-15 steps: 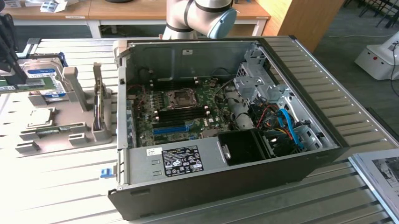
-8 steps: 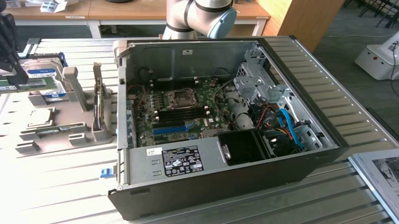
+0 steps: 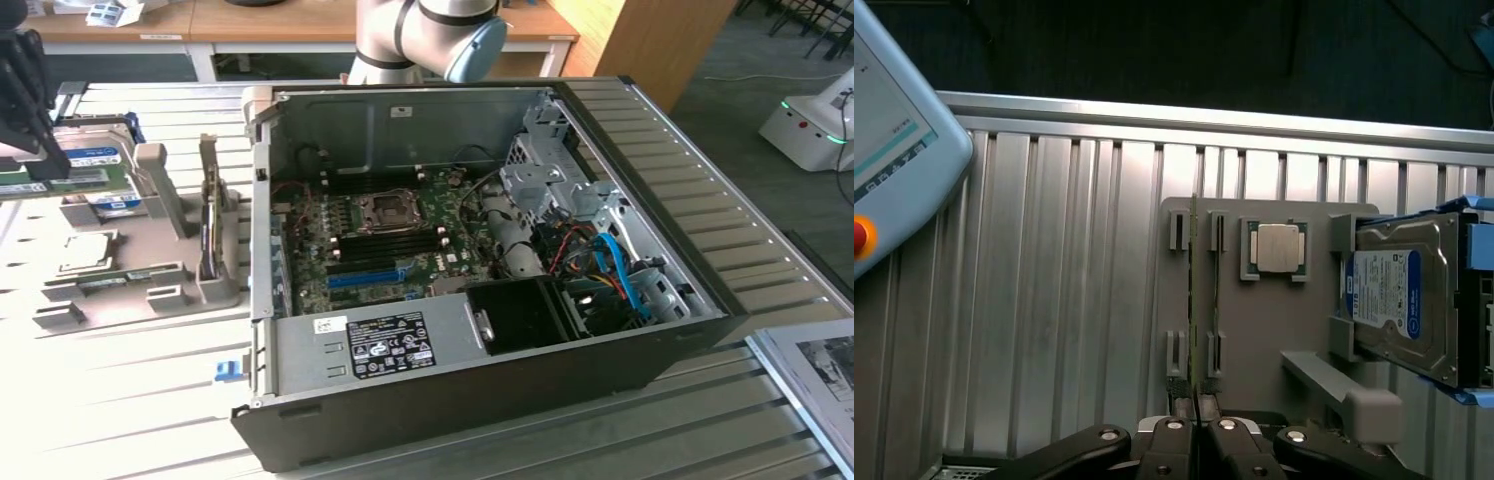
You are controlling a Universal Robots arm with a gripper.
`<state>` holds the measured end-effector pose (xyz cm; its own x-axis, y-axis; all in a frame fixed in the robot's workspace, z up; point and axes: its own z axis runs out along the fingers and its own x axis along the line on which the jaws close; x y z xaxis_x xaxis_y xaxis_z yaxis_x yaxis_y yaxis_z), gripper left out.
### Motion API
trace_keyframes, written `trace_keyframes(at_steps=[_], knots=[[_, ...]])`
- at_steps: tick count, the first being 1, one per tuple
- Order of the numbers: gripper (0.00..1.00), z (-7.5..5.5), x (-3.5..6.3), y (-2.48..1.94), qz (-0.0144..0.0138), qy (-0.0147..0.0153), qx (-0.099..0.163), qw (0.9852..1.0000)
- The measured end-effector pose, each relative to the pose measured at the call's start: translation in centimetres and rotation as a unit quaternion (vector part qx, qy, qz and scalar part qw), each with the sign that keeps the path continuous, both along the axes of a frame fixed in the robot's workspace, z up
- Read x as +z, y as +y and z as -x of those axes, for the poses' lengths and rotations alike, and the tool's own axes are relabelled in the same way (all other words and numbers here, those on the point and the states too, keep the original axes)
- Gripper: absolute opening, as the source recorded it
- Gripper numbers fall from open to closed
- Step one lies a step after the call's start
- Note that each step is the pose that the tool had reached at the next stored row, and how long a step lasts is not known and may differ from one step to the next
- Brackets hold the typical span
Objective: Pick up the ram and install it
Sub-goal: 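Pick up the ram and move it above insertion slot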
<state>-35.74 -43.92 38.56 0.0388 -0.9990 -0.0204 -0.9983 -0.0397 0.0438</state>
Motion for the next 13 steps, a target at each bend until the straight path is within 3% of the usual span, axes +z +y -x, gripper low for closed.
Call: trace_keyframes(at_steps=[13], knots=[[0.12, -1.5, 0.00, 0.00, 0.0000, 0.0000, 0.000, 1.0000]])
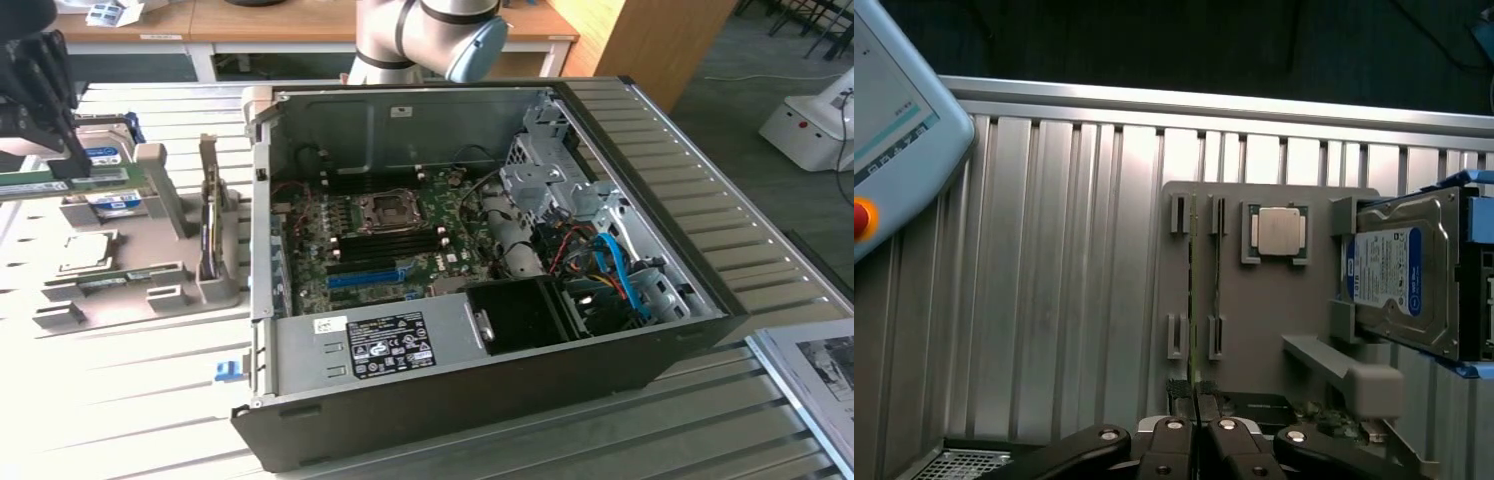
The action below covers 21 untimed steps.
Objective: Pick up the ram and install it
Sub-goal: 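Pick up the ram and move it above insertion slot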
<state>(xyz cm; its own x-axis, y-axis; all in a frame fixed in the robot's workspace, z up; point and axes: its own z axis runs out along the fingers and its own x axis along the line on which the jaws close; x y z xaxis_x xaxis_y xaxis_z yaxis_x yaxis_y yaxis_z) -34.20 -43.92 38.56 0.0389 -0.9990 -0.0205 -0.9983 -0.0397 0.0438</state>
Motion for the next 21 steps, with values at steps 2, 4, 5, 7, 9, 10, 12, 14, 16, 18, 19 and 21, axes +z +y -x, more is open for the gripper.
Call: trace_keyframes(at_steps=[2, 4, 5, 7, 9, 10, 12, 14, 16, 18, 19, 21], knots=[[0.12, -0.2, 0.00, 0.00, 0.0000, 0.0000, 0.000, 1.0000], [0.12, -0.5, 0.01, 0.00, 0.0001, 0.0000, 0.000, 1.0000], [0.12, -0.6, 0.00, 0.00, 0.0000, 0.0000, 0.000, 1.0000], [0.12, -0.8, 0.00, 0.00, 0.0000, 0.0000, 0.000, 1.0000], [0.12, -1.0, 0.00, 0.00, 0.0000, 0.0000, 0.000, 1.0000], [0.12, -1.2, 0.00, 0.00, 0.0000, 0.0000, 0.000, 1.0000], [0.12, -1.4, 0.00, 0.00, 0.0000, 0.0000, 0.000, 1.0000], [0.12, -1.6, 0.00, 0.00, 0.0000, 0.0000, 0.000, 1.0000], [0.12, -1.9, 0.00, 0.00, 0.0000, 0.0000, 0.000, 1.0000], [0.12, -2.1, 0.00, 0.00, 0.0000, 0.0000, 0.000, 1.0000], [0.12, -2.2, 0.00, 0.00, 0.0000, 0.0000, 0.000, 1.0000], [0.12, -2.5, 0.00, 0.00, 0.0000, 0.0000, 0.000, 1.0000]])
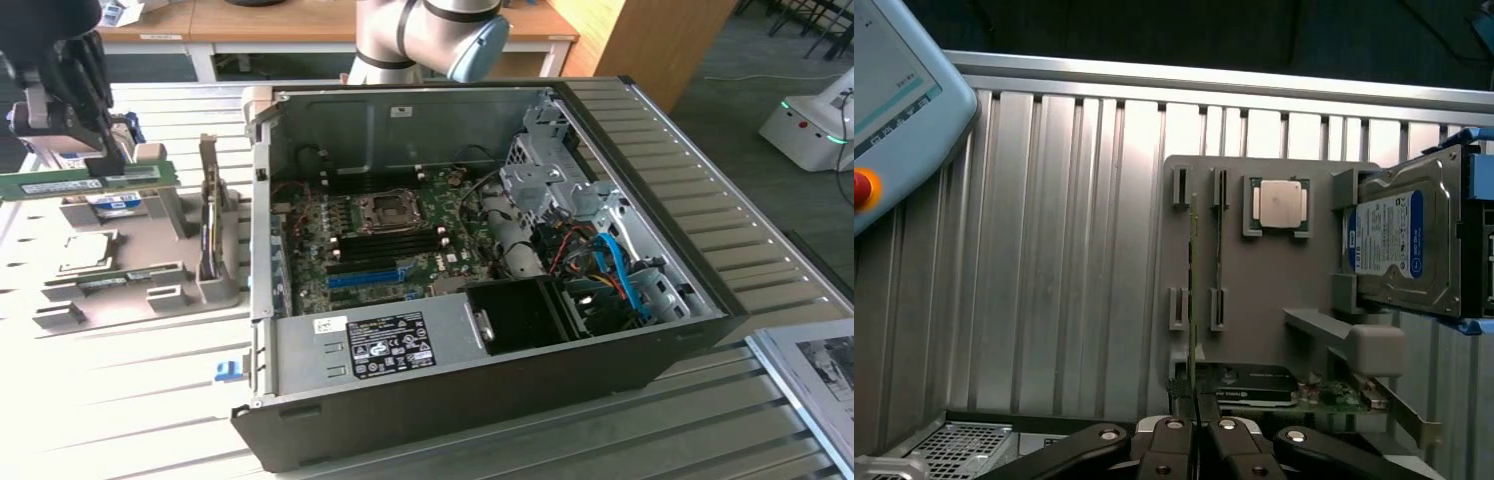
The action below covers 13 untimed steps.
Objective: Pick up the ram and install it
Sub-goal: 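Pick up the ram and move it above insertion slot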
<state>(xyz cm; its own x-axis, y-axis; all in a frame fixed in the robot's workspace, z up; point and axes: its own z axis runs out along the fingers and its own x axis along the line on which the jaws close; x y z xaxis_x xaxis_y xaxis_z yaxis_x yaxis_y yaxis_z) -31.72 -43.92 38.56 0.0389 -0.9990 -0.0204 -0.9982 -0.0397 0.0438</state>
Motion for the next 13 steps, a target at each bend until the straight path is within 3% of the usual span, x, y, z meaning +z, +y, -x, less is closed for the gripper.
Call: trace_keyframes(at_steps=[13], knots=[[0.12, -1.8, 0.00, 0.00, 0.0000, 0.0000, 0.000, 1.0000]])
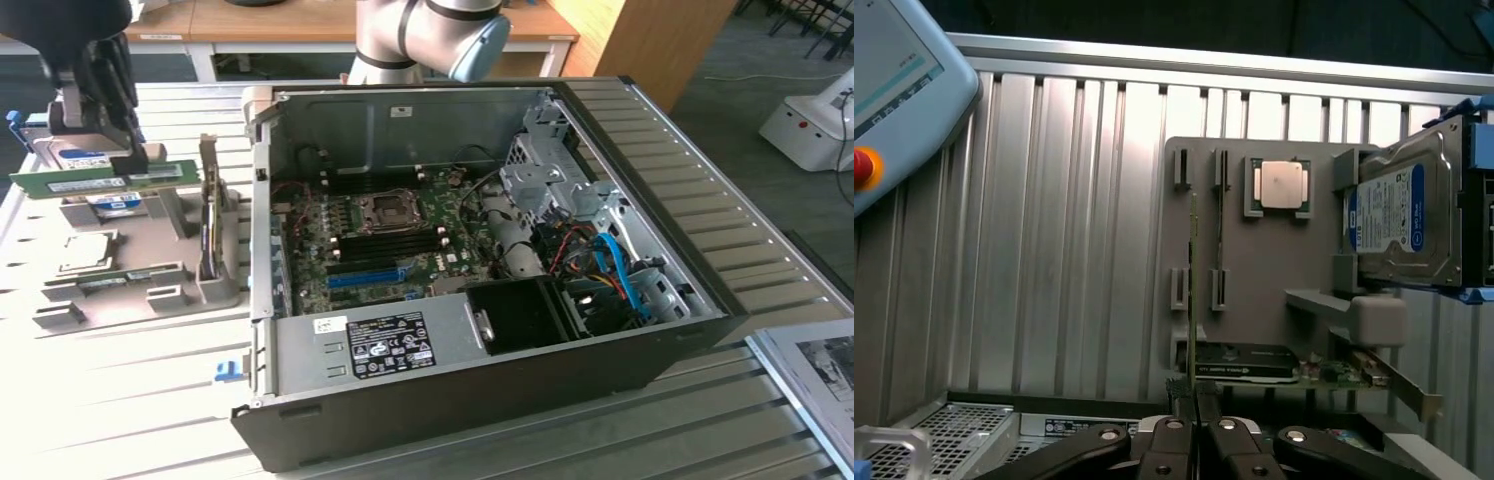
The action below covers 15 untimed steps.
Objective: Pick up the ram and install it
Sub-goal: 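Pick up the ram and move it above insertion slot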
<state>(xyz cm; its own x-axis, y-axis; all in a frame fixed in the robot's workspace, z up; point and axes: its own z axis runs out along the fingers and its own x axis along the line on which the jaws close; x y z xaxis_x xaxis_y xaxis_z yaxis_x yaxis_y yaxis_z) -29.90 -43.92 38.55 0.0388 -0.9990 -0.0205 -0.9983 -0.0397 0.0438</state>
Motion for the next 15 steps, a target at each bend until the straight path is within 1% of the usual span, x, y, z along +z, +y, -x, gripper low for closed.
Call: trace_keyframes(at_steps=[15], knots=[[0.12, -2.6, 0.00, -0.02, 0.0000, 0.0002, 0.000, 1.0000]])
